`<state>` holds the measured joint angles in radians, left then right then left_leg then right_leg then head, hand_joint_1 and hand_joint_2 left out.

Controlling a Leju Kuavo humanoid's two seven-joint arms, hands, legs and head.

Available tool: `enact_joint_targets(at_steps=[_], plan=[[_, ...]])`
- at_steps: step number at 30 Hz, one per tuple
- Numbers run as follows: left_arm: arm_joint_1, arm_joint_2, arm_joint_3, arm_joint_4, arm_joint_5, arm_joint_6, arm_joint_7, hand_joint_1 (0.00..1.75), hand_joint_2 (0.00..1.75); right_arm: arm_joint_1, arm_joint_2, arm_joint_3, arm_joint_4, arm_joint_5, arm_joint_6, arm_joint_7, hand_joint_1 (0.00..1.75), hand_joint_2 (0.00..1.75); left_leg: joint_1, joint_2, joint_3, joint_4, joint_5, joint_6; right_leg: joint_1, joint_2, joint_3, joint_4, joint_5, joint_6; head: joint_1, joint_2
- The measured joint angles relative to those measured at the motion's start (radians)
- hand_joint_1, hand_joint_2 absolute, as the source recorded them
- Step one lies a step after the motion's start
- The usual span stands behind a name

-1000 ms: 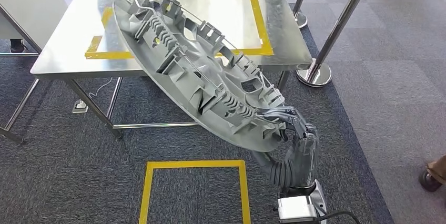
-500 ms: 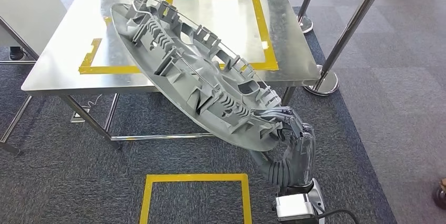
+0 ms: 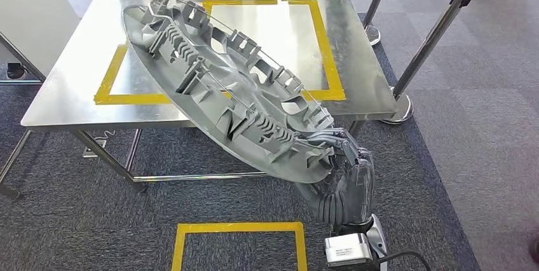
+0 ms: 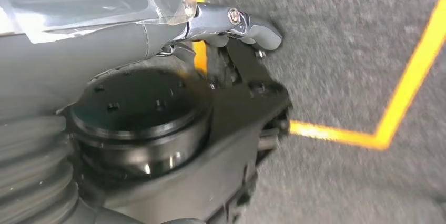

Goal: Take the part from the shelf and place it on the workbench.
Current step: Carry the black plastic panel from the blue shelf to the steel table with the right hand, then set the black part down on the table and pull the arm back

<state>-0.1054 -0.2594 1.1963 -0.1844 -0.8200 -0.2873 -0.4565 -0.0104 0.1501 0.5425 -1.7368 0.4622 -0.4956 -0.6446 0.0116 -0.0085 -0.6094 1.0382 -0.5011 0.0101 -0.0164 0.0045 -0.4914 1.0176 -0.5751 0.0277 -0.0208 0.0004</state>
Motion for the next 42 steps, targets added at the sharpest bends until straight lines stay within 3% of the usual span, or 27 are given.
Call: enact_joint_targets(at_steps=[2, 5, 6, 7, 8, 10, 11, 13, 16, 17, 18, 20, 21, 22, 24, 25, 26, 28, 35, 42], plan=[[0.000, 0.000, 0.000, 0.000, 0.002, -0.018, -0.010, 0.00, 1.75, -0.004, 0.000, 0.001, 0.000, 0.000, 0.002, 0.003, 1.75, 1.75, 0.003, -0.002, 0.023, -0.010, -0.016, 0.016, 0.000, -0.002, -0.033, 0.072, -0.025, 0.006, 0.005, 0.000], [0.002, 0.000, 0.000, 0.000, 0.003, -0.020, -0.009, 0.00, 1.75, -0.007, -0.001, 0.001, 0.000, -0.002, 0.005, 0.003, 1.75, 1.75, -0.002, -0.001, 0.059, -0.013, -0.046, 0.027, 0.000, -0.002, -0.178, 0.287, -0.065, 0.004, 0.009, 0.000], [0.003, 0.001, 0.001, 0.000, 0.004, -0.017, -0.004, 0.00, 1.75, -0.008, -0.002, 0.001, 0.001, -0.002, 0.005, 0.004, 1.75, 1.75, -0.004, -0.003, 0.075, -0.013, -0.058, 0.028, 0.001, -0.002, -0.214, 0.316, -0.049, 0.002, 0.009, 0.000], [0.004, 0.001, 0.001, 0.000, 0.007, -0.014, 0.001, 0.00, 1.75, -0.008, -0.002, 0.000, 0.001, -0.003, 0.005, 0.004, 1.75, 1.75, -0.005, -0.005, 0.093, -0.013, -0.071, 0.028, 0.001, -0.002, -0.231, 0.301, -0.009, -0.001, 0.009, 0.000], [0.004, 0.001, 0.003, 0.000, 0.010, -0.010, 0.007, 0.00, 1.75, -0.008, -0.003, -0.001, 0.002, -0.003, 0.005, 0.005, 1.75, 1.75, -0.006, -0.007, 0.112, -0.013, -0.085, 0.027, 0.001, -0.002, -0.230, 0.246, 0.048, -0.006, 0.010, 0.000], [0.006, 0.000, 0.005, 0.000, 0.013, -0.006, 0.012, 0.00, 1.75, -0.008, -0.004, -0.001, 0.003, -0.003, 0.005, 0.005, 1.75, 1.75, -0.006, -0.011, 0.141, -0.014, -0.112, 0.021, 0.006, -0.003, -0.206, 0.133, 0.137, -0.015, 0.007, 0.000], [0.007, 0.000, 0.006, 0.000, 0.014, -0.004, 0.014, 0.00, 1.75, -0.009, -0.005, 0.000, 0.004, -0.003, 0.005, 0.005, 1.75, 1.75, -0.005, -0.011, 0.149, -0.015, -0.122, 0.016, 0.010, -0.004, -0.194, 0.100, 0.151, -0.019, 0.006, 0.000], [0.006, -0.002, 0.007, 0.001, 0.015, 0.005, 0.019, 0.00, 1.75, -0.013, -0.005, 0.000, 0.006, -0.004, 0.006, 0.004, 1.75, 1.75, -0.001, -0.009, 0.159, -0.024, -0.133, 0.001, 0.022, -0.004, -0.180, 0.086, 0.135, -0.027, 0.003, 0.000], [-0.004, -0.008, 0.008, 0.000, 0.013, 0.032, 0.019, 0.00, 1.75, -0.019, -0.002, -0.001, 0.006, -0.004, 0.005, 0.005, 1.75, 1.75, 0.000, -0.002, 0.173, -0.031, -0.148, -0.018, 0.015, -0.002, -0.138, 0.036, 0.103, -0.043, 0.004, 0.000], [-0.007, -0.008, 0.008, -0.001, 0.012, 0.038, 0.017, 0.00, 1.75, -0.020, -0.001, -0.001, 0.006, -0.004, 0.005, 0.006, 1.75, 1.75, 0.000, 0.000, 0.154, 0.004, -0.159, -0.024, 0.010, -0.002, -0.118, 0.017, 0.095, -0.046, 0.003, 0.000], [-0.008, -0.008, 0.008, -0.001, 0.012, 0.045, 0.016, 0.00, 1.75, -0.023, 0.000, 0.000, 0.006, -0.004, 0.006, 0.006, 1.75, 1.75, 0.001, 0.001, 0.114, 0.066, -0.174, -0.029, 0.007, -0.002, -0.101, 0.007, 0.090, -0.048, 0.003, 0.000], [-0.006, -0.007, 0.009, -0.001, 0.013, 0.058, 0.016, 0.00, 1.75, -0.029, 0.001, 0.002, 0.007, -0.005, 0.007, 0.005, 1.75, 1.75, 0.004, 0.002, 0.005, 0.206, -0.196, -0.039, 0.003, -0.003, -0.072, -0.004, 0.073, -0.049, 0.002, 0.000], [-0.004, -0.005, 0.010, -0.001, 0.013, 0.067, 0.016, 0.00, 1.75, -0.030, 0.001, 0.002, 0.007, -0.005, 0.008, 0.005, 1.75, 1.75, 0.006, 0.002, -0.040, 0.245, -0.185, -0.043, 0.001, -0.002, -0.058, -0.005, 0.062, -0.047, 0.002, 0.000], [-0.003, -0.004, 0.011, -0.001, 0.013, 0.076, 0.017, 0.00, 1.75, -0.031, 0.001, 0.002, 0.008, -0.005, 0.008, 0.005, 1.75, 1.75, 0.007, 0.003, -0.065, 0.243, -0.149, -0.044, -0.002, 0.000, -0.042, -0.005, 0.050, -0.045, 0.002, 0.000], [-0.001, -0.002, 0.011, -0.002, 0.012, 0.091, 0.018, 0.00, 1.75, -0.031, 0.001, 0.002, 0.008, -0.005, 0.010, 0.006, 1.75, 1.75, 0.008, 0.004, -0.066, 0.137, -0.029, -0.043, -0.009, 0.003, -0.007, -0.006, 0.024, -0.037, 0.002, 0.000], [-0.001, -0.001, 0.011, -0.002, 0.012, 0.096, 0.018, 0.00, 1.75, -0.032, 0.001, 0.003, 0.008, -0.005, 0.010, 0.006, 1.75, 1.75, 0.006, 0.004, -0.054, 0.082, 0.018, -0.042, -0.009, 0.004, 0.006, -0.006, 0.012, -0.031, 0.002, 0.000], [-0.001, 0.000, 0.011, -0.003, 0.011, 0.098, 0.019, 0.00, 1.75, -0.034, 0.002, 0.004, 0.009, -0.005, 0.011, 0.005, 1.75, 1.75, 0.004, 0.004, -0.040, 0.037, 0.043, -0.039, -0.009, 0.005, 0.013, -0.007, 0.003, -0.025, 0.001, 0.000], [-0.001, 0.000, 0.011, -0.003, 0.010, 0.098, 0.019, 0.00, 1.75, -0.038, 0.002, 0.005, 0.009, -0.006, 0.011, 0.005, 1.75, 1.75, 0.001, 0.003, -0.026, 0.009, 0.036, -0.031, -0.007, 0.008, 0.013, -0.008, -0.005, -0.016, 0.001, 0.000], [-0.001, -0.003, 0.010, -0.003, -0.004, 0.092, 0.014, 0.00, 1.75, -0.043, 0.002, 0.007, 0.012, -0.008, 0.012, 0.006, 1.75, 1.75, 0.005, -0.010, -0.019, -0.005, 0.019, -0.017, -0.005, 0.007, 0.033, -0.036, -0.007, -0.011, 0.004, 0.000], [-0.001, -0.003, 0.010, -0.003, -0.002, 0.090, 0.011, 0.00, 1.75, -0.042, 0.002, 0.008, 0.014, -0.016, 0.012, 0.006, 1.75, 1.75, 0.005, -0.010, -0.009, -0.006, 0.014, -0.012, -0.004, 0.007, 0.045, -0.046, -0.010, -0.003, 0.004, 0.000]])
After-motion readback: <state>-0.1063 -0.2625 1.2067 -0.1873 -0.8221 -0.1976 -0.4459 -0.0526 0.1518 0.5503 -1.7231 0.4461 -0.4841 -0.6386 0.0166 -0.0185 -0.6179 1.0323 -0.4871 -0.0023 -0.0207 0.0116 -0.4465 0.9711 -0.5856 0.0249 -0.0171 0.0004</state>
